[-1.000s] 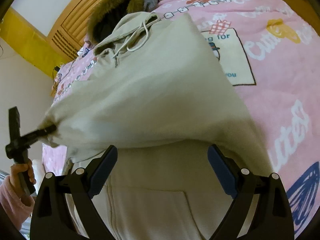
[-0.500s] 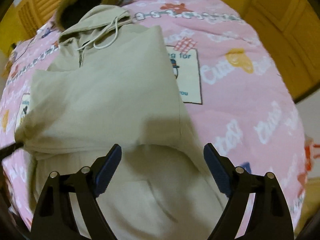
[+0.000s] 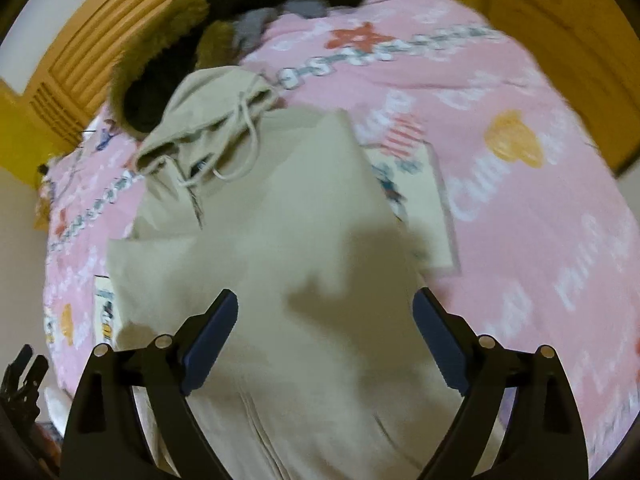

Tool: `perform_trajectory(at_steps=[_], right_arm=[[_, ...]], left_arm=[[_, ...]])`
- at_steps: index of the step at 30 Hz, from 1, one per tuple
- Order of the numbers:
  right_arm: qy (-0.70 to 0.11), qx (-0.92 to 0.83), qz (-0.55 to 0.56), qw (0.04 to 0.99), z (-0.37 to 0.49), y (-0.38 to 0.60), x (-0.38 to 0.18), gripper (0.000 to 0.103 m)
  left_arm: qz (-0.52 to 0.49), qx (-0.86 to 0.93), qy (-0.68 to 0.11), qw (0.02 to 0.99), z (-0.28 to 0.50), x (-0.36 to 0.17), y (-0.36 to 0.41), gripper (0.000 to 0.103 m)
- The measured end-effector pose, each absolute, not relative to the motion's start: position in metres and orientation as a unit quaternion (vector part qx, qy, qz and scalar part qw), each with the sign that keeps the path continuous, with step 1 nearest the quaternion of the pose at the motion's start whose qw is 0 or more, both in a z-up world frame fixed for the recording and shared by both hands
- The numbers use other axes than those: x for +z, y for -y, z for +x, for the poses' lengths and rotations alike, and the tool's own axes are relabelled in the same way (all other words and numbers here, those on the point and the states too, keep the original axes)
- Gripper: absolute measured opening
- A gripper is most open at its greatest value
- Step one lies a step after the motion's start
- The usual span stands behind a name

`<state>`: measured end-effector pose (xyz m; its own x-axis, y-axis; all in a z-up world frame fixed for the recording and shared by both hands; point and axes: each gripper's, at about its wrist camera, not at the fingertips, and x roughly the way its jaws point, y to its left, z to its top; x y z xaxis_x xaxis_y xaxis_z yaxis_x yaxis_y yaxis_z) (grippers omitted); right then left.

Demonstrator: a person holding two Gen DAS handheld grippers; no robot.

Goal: Fold large clothes

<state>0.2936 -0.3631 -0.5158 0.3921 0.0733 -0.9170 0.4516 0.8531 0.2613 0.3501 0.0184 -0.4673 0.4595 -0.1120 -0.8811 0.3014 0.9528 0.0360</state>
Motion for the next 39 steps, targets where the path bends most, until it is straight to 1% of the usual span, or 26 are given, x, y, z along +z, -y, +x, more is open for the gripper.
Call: perform_trajectory(at_steps=[4,6,9,11,13,15,19,22,24,26,28,33,35,39], right_arm=[[-0.534,-0.064,0.289,0.792,0.374,0.401,-0.539,0.086],[-0.535,-0.019,0.335,0.775,0.416,0.422,-0.546,0.086],[-0.541,0.018,0.424,0.726,0.457,0.451,-0.552,0.087],[-0.518,0.027,0.474,0.711,0.476,0.473,-0.547,0.088],[-0.505,0.032,0.463,0.728,0.496,0.486,-0.536,0.088],[-0.501,0.038,0.426,0.752,0.514,0.489,-0.527,0.089],[-0.529,0.067,0.324,0.781,0.567,0.474,-0.526,0.089],[-0.555,0.068,0.197,0.805,0.612,0.445,-0.537,0.089],[-0.565,0.062,0.138,0.811,0.635,0.424,-0.552,0.089],[-0.579,0.064,0.132,0.802,0.654,0.411,-0.568,0.089],[-0.578,0.054,0.114,0.806,0.666,0.4,-0.58,0.089],[-0.565,0.03,-0.005,0.825,0.697,0.373,-0.598,0.089],[-0.573,0.022,-0.011,0.819,0.704,0.376,-0.609,0.089],[-0.588,0.013,0.016,0.808,0.717,0.388,-0.633,0.089]], left_arm=[[0.052,-0.095,-0.544,0.832,0.408,-0.48,0.007,0.094],[0.018,-0.082,-0.565,0.82,0.438,-0.484,0.019,0.094],[-0.092,-0.095,-0.607,0.784,0.494,-0.494,0.033,0.094],[-0.14,-0.093,-0.616,0.769,0.517,-0.496,0.032,0.094],[-0.198,-0.114,-0.624,0.747,0.537,-0.497,0.026,0.094],[-0.23,-0.125,-0.631,0.73,0.559,-0.499,0.021,0.094],[-0.208,-0.128,-0.642,0.726,0.615,-0.511,0.021,0.094],[-0.182,-0.134,-0.649,0.727,0.666,-0.534,0.021,0.094],[-0.16,-0.15,-0.656,0.722,0.69,-0.552,0.023,0.094],[-0.104,-0.162,-0.668,0.719,0.713,-0.575,0.03,0.094],[-0.048,-0.172,-0.656,0.733,0.727,-0.594,0.037,0.094],[0.031,-0.23,-0.627,0.744,0.74,-0.635,0.063,0.094],[0.027,-0.253,-0.628,0.736,0.745,-0.646,0.07,0.094],[-0.011,-0.279,-0.631,0.724,0.762,-0.66,0.085,0.094]])
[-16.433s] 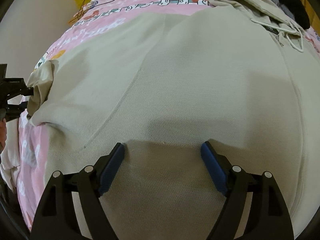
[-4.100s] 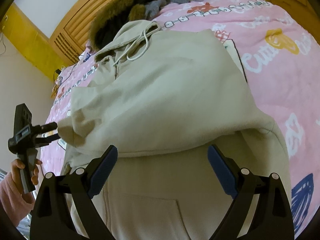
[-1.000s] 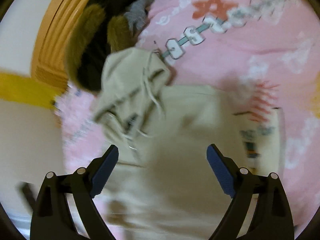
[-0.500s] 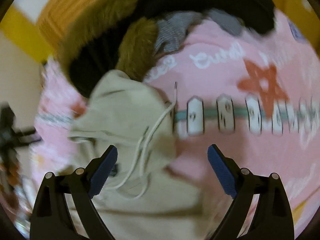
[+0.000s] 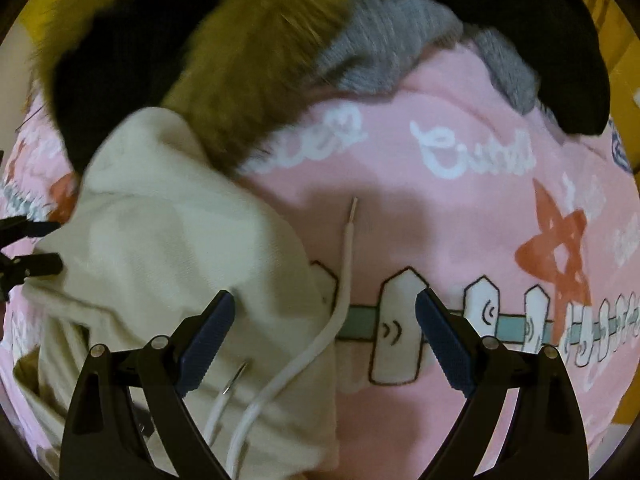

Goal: Fold large clothes

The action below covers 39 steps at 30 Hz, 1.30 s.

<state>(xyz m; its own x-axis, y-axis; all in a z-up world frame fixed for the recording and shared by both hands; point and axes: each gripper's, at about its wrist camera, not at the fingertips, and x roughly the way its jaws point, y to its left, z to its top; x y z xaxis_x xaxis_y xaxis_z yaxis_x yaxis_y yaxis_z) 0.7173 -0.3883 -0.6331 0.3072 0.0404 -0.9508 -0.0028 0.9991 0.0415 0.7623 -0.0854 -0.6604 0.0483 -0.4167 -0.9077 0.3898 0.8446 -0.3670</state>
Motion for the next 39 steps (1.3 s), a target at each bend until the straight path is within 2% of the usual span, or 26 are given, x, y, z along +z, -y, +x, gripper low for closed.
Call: perform_trajectory(at_steps=[4,5,6,7,8,9,10,13,16,21,26,30,36,38,39], right_arm=[[-0.587,0.015,0.067,0.807,0.723,0.394,-0.654,0.089],[-0.582,0.015,0.09,0.808,0.723,0.396,-0.659,0.084],[-0.568,0.021,0.109,0.815,0.723,0.396,-0.66,0.061],[-0.562,0.033,0.121,0.818,0.722,0.395,-0.661,0.036],[-0.562,0.042,0.128,0.816,0.723,0.391,-0.662,0.031],[-0.562,0.042,0.117,0.818,0.723,0.384,-0.66,0.022],[-0.561,0.046,0.101,0.821,0.722,0.378,-0.656,0.017],[-0.541,0.048,0.072,0.837,0.714,0.372,-0.635,0.015],[-0.506,0.06,0.074,0.857,0.694,0.382,-0.603,0.015],[-0.437,0.084,-0.008,0.895,0.636,0.376,-0.549,0.015],[-0.35,0.092,-0.119,0.925,0.555,0.347,-0.528,0.015],[-0.314,0.126,-0.117,0.934,0.474,0.333,-0.528,0.015],[-0.335,0.153,-0.154,0.917,0.387,0.309,-0.571,0.017],[-0.367,0.15,-0.126,0.909,0.38,0.31,-0.583,0.037],[-0.378,0.15,-0.112,0.906,0.378,0.312,-0.586,0.07]], left_arm=[[-0.058,-0.285,-0.628,0.722,0.774,-0.668,0.098,0.094],[-0.067,-0.275,-0.629,0.724,0.776,-0.67,0.1,0.094],[-0.075,-0.267,-0.627,0.728,0.777,-0.672,0.101,0.089],[-0.076,-0.262,-0.627,0.73,0.776,-0.673,0.103,0.082],[-0.071,-0.256,-0.623,0.736,0.772,-0.67,0.106,0.067],[-0.074,-0.257,-0.618,0.739,0.768,-0.666,0.109,0.043],[-0.082,-0.266,-0.613,0.739,0.763,-0.661,0.11,0.031],[-0.086,-0.271,-0.59,0.756,0.747,-0.641,0.106,0.024],[-0.094,-0.277,-0.582,0.759,0.734,-0.624,0.095,0.024],[-0.069,-0.292,-0.51,0.807,0.692,-0.573,0.079,0.024],[-0.021,-0.27,-0.427,0.863,0.615,-0.543,0.064,0.024],[-0.024,-0.227,-0.364,0.903,0.538,-0.54,0.039,0.024],[-0.044,-0.248,-0.446,0.859,0.48,-0.587,0.013,0.025],[-0.036,-0.255,-0.459,0.85,0.469,-0.594,0.017,0.025],[-0.034,-0.257,-0.461,0.848,0.467,-0.598,0.02,0.025]])
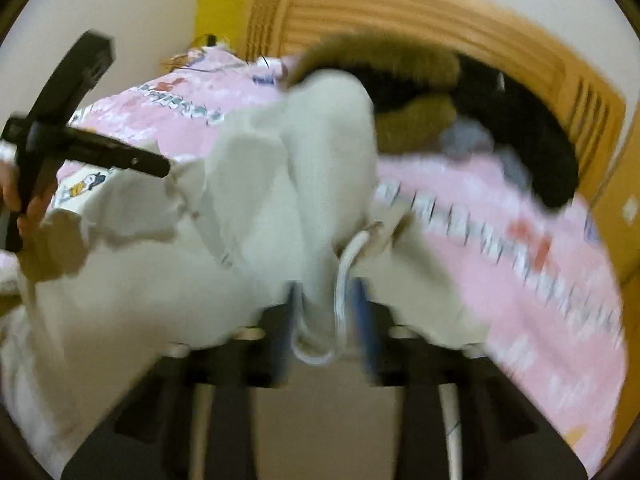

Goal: Fold large clothes

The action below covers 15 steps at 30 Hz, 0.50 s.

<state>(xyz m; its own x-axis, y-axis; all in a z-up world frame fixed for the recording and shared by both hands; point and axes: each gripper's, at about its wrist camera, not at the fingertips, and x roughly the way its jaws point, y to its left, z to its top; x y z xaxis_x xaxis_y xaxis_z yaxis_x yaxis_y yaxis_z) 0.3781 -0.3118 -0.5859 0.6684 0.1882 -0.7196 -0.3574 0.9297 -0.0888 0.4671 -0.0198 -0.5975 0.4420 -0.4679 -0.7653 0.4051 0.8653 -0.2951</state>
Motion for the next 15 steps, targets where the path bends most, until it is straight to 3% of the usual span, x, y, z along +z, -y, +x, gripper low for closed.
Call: perform_trajectory(at_steps=[1,6,9,14,15], right_arm=[[-0.382,0.143,-0.096,0.908,0.375,0.317,-0.585,0.081],[-0.348,0.112,-0.056,0.929,0.371,0.336,-0.534,0.09],[-0.338,0.127,-0.063,0.93,0.405,0.325,-0.502,0.095],[-0.479,0.157,-0.051,0.862,0.546,0.288,-0.509,0.095],[-0.518,0.166,-0.036,0.838,0.571,0.285,-0.521,0.09]], left_arm=[[-0.033,-0.258,-0.465,0.846,0.465,-0.599,0.021,0.025],[-0.047,-0.268,-0.483,0.832,0.475,-0.602,0.025,0.035],[-0.038,-0.25,-0.484,0.838,0.485,-0.603,0.029,0.035],[-0.047,-0.231,-0.503,0.832,0.519,-0.603,0.036,0.035],[-0.047,-0.227,-0.506,0.831,0.526,-0.603,0.036,0.035]])
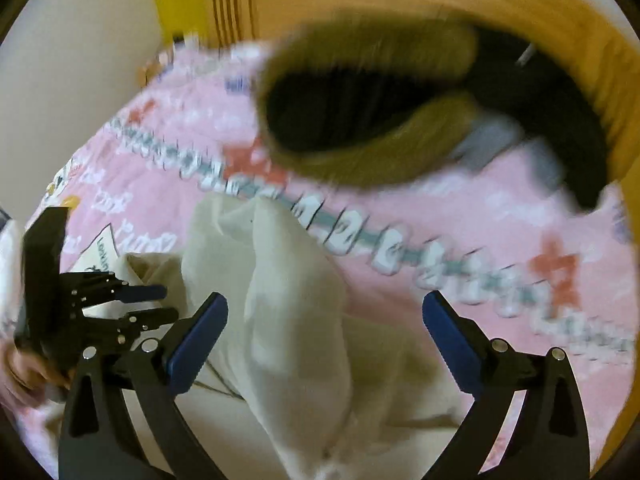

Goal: Fold large clothes

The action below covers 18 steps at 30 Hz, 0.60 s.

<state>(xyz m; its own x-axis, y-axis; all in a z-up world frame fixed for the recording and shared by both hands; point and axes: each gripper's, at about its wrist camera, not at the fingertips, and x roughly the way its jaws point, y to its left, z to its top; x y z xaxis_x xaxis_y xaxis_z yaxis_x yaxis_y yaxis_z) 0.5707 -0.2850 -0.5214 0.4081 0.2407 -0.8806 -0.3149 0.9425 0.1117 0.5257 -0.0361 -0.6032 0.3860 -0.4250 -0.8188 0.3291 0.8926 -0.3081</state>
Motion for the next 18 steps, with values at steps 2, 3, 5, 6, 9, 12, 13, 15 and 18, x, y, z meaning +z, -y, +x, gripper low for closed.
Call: perform_trajectory(at_steps=[2,3,5,6,9,12,13,15,18], right_arm=[[-0.557,0.18,0.001,0.811,0.595,0.284,-0.54,0.067],[-0.574,0.188,0.023,0.796,0.604,0.284,-0.549,0.032],[-0.591,0.189,0.039,0.783,0.608,0.28,-0.559,0.011],[-0.587,0.196,0.027,0.785,0.606,0.276,-0.557,0.01],[-0.553,0.214,-0.011,0.805,0.594,0.264,-0.532,0.01],[-0.485,0.25,-0.035,0.837,0.578,0.256,-0.487,0.01],[-0.47,0.266,-0.038,0.841,0.573,0.253,-0.475,0.01],[-0.434,0.284,-0.065,0.853,0.558,0.246,-0.451,0.01],[-0.39,0.315,-0.087,0.861,0.522,0.243,-0.439,0.01]], left_arm=[[-0.06,-0.223,-0.524,0.82,0.537,-0.608,0.035,0.035],[-0.078,-0.223,-0.538,0.809,0.541,-0.611,0.033,0.035],[-0.098,-0.226,-0.553,0.796,0.54,-0.616,0.029,0.035],[-0.103,-0.229,-0.561,0.789,0.539,-0.619,0.028,0.035],[-0.151,-0.257,-0.597,0.745,0.526,-0.632,0.029,0.046],[-0.183,-0.263,-0.609,0.725,0.523,-0.644,0.042,0.046],[-0.193,-0.249,-0.604,0.732,0.528,-0.648,0.049,0.046],[-0.246,-0.237,-0.587,0.734,0.54,-0.653,0.052,0.046],[-0.311,-0.214,-0.553,0.743,0.547,-0.652,0.043,0.046]])
